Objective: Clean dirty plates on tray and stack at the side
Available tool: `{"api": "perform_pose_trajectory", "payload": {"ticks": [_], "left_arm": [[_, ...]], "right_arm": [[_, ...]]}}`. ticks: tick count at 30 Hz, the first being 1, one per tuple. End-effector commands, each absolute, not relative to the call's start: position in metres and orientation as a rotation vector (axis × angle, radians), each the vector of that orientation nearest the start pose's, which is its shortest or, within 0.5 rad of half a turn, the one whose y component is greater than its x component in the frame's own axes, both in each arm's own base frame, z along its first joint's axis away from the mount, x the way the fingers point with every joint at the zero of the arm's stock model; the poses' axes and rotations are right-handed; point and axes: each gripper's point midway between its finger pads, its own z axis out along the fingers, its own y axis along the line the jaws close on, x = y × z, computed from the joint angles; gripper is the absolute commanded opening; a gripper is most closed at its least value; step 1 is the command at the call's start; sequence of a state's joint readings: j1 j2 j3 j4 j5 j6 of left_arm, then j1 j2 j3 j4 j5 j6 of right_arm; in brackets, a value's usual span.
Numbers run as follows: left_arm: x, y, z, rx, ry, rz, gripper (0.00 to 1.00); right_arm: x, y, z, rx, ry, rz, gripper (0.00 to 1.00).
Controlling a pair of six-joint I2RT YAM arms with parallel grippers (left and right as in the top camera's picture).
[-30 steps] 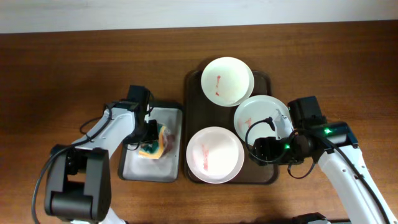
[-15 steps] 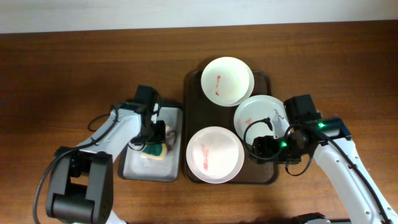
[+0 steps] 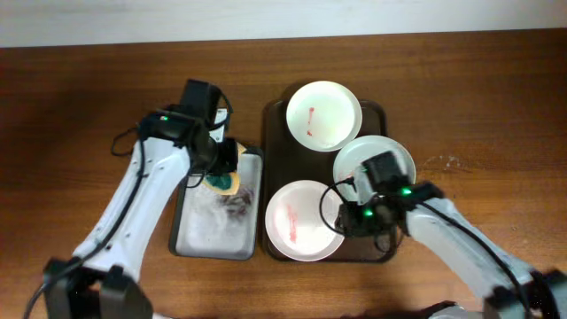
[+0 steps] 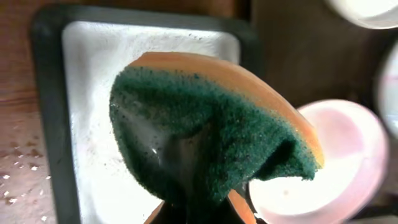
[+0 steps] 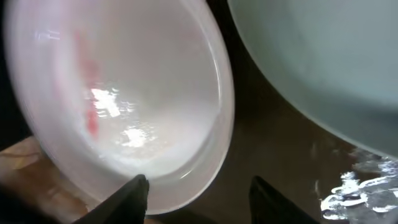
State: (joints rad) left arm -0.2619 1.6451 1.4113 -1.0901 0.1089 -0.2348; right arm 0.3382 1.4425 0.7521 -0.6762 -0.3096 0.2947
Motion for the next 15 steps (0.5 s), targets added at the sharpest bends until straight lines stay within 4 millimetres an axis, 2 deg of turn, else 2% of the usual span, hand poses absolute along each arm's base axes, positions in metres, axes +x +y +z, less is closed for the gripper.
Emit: {"api": "perform_pose_trajectory", "payload": {"ticks": [1, 3, 4, 6, 8, 11, 12, 13, 15], "left_arm": [[0.325, -0.113, 0.173, 0.082, 2.864, -0.296, 0.00], [0.319, -0.111, 0.174, 0.081, 2.880, -0.293, 0.00], [0.318, -0.111, 0.173, 0.081, 2.886, -0.294, 0.00], [0.318, -0.115, 0.174, 0.092, 2.883, -0.309, 0.00], [0.316, -0.124, 0.174, 0.130, 2.878, -0.316, 0.00], [0.319, -0.156, 0.169, 0.228, 2.842, -0.347, 0.00], [0.319, -0.166, 0.163, 0.216, 2.841, -0.362, 0.00], [0.320, -0.181, 0.149, 0.192, 2.851, -0.381, 0.00], [0.319, -0.196, 0.129, 0.166, 2.880, -0.400, 0.00]], "right_arm": [[0.236, 0.128, 0.004, 0.028, 3.047, 0.386, 0.40], [0.251, 0.126, 0.006, 0.111, 3.007, 0.409, 0.14], [0.258, 0.123, 0.010, 0.154, 2.991, 0.415, 0.06], [0.275, 0.112, 0.019, 0.236, 2.946, 0.424, 0.04], [0.282, 0.110, 0.023, 0.250, 2.929, 0.427, 0.04], [0.281, 0.111, 0.023, 0.243, 2.931, 0.426, 0.04], [0.281, 0.111, 0.023, 0.235, 2.932, 0.425, 0.04], [0.279, 0.110, 0.022, 0.235, 2.941, 0.415, 0.04], [0.277, 0.109, 0.022, 0.236, 2.950, 0.407, 0.04]]}}
